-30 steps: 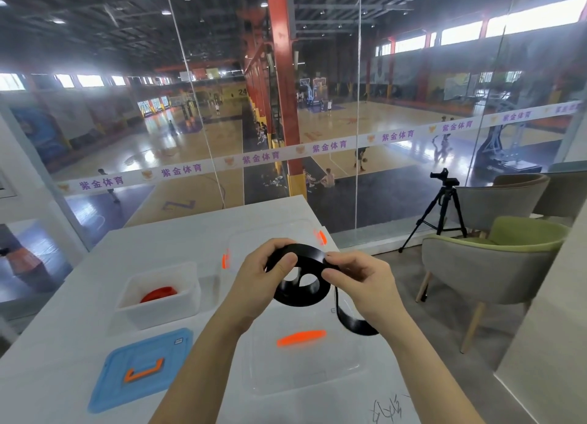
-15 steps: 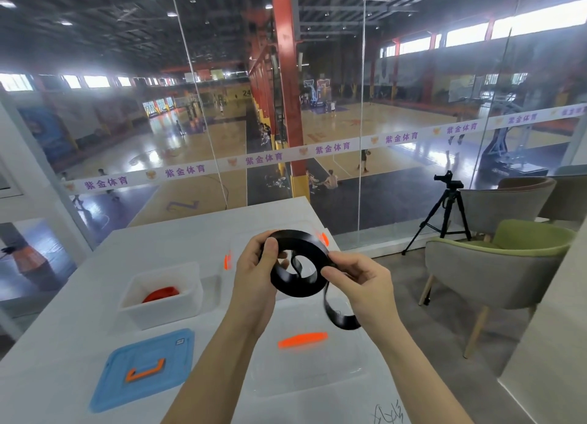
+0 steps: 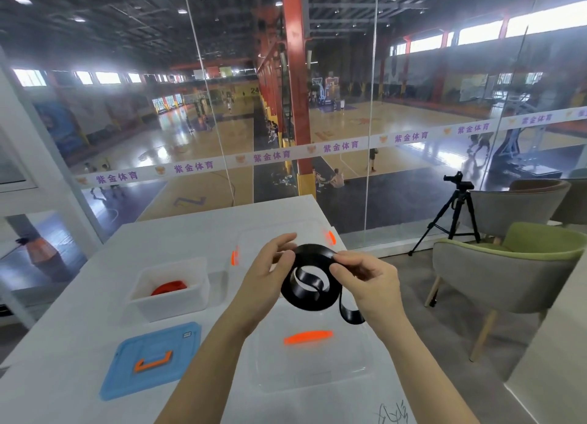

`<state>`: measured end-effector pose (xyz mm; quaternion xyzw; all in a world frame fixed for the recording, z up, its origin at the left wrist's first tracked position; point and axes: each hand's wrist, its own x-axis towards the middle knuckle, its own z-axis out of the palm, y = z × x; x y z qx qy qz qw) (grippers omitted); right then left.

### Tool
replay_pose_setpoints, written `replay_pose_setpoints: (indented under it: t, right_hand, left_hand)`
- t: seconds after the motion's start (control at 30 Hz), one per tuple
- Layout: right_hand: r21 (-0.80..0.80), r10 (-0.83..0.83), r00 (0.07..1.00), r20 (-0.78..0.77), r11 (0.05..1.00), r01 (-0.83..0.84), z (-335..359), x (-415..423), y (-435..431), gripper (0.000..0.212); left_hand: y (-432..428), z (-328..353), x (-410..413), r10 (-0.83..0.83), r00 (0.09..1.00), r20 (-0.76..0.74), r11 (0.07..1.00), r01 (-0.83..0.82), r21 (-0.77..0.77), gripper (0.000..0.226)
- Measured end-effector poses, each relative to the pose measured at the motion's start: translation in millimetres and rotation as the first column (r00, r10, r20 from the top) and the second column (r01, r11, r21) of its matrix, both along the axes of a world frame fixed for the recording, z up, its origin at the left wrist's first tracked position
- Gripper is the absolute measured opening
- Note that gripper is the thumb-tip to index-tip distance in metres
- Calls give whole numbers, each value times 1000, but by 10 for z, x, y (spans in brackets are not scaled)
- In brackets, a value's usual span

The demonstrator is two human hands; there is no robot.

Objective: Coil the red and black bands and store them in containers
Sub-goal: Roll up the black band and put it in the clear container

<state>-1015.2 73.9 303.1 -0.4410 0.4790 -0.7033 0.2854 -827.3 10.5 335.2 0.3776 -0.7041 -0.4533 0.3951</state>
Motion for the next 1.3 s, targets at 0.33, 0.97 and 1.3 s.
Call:
replay_pose_setpoints:
  t: [0.33,0.97,1.3]
  right_hand:
    - [23,99,995,32,995,-100,-10,338,-138,19]
    - [72,17,988,153,997,-28,-72,1263,-726,25]
    - [231,-76,995,57,971,61,-291,1463,-1090,33]
  left_hand:
    - [3,-54,148,89,994,58,996,-88,-14,22]
    - [-789,-109,851,373,771,-516,866,-89,493,36]
    - [-1243,-436,852,483,703,-523,786,-85,612,37]
